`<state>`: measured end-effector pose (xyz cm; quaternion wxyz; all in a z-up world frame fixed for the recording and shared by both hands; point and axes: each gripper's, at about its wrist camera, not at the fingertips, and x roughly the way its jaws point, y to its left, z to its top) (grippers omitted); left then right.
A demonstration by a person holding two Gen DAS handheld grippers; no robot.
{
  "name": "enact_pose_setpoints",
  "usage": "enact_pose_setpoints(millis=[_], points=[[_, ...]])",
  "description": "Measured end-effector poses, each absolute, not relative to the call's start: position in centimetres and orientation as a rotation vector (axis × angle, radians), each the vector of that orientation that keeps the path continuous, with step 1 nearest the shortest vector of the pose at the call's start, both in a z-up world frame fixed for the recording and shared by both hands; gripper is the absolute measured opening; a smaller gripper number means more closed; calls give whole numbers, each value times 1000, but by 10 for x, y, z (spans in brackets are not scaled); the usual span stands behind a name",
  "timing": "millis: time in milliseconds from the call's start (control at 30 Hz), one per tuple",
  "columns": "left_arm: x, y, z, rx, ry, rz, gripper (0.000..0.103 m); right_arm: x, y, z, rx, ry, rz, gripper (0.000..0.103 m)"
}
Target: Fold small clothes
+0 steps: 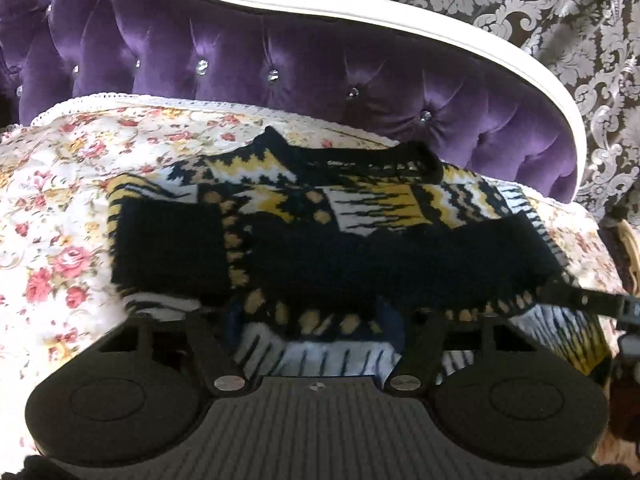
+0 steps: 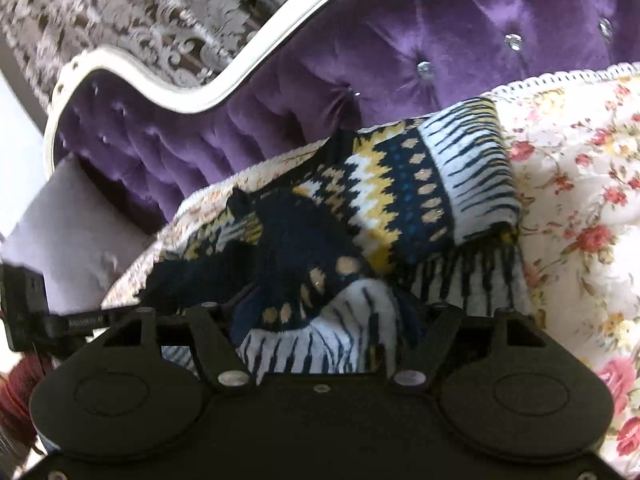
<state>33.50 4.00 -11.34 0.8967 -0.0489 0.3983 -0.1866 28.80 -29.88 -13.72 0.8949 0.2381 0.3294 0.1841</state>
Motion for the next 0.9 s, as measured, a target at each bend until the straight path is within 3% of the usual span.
enact_pose_setpoints(millis=[33, 100, 233, 300, 333, 367, 600, 700, 733, 833, 900], points=[[335, 39, -113, -106, 819, -384, 30, 287, -296, -136, 472, 678, 383, 77], [336, 37, -112, -105, 811, -354, 15, 286, -293, -135, 456, 671, 389, 77], [330, 41, -110, -132, 782, -346, 11, 287, -293, -136, 460, 667, 385, 77], [323, 43, -111, -138, 768, -336, 11, 285, -291, -133, 430, 655, 377, 62], [320, 44, -111, -145, 766, -331, 11, 285, -286, -130, 386, 652, 370, 29], [317, 46, -113, -157, 764, -326, 11, 283, -281, -127, 342, 646, 370, 20], [297, 49, -115, -171, 720, -327, 11, 214, -211, -98, -158, 486, 529, 21], [297, 54, -120, -202, 739, -307, 11, 183, -183, -106, -325, 495, 653, 26], [298, 56, -121, -215, 745, -301, 11, 175, -177, -109, -361, 508, 679, 29], [301, 62, -125, -258, 742, -312, 11, 162, -175, -111, -376, 536, 717, 55], [301, 63, -125, -252, 739, -318, 11, 164, -185, -104, -303, 528, 711, 62]])
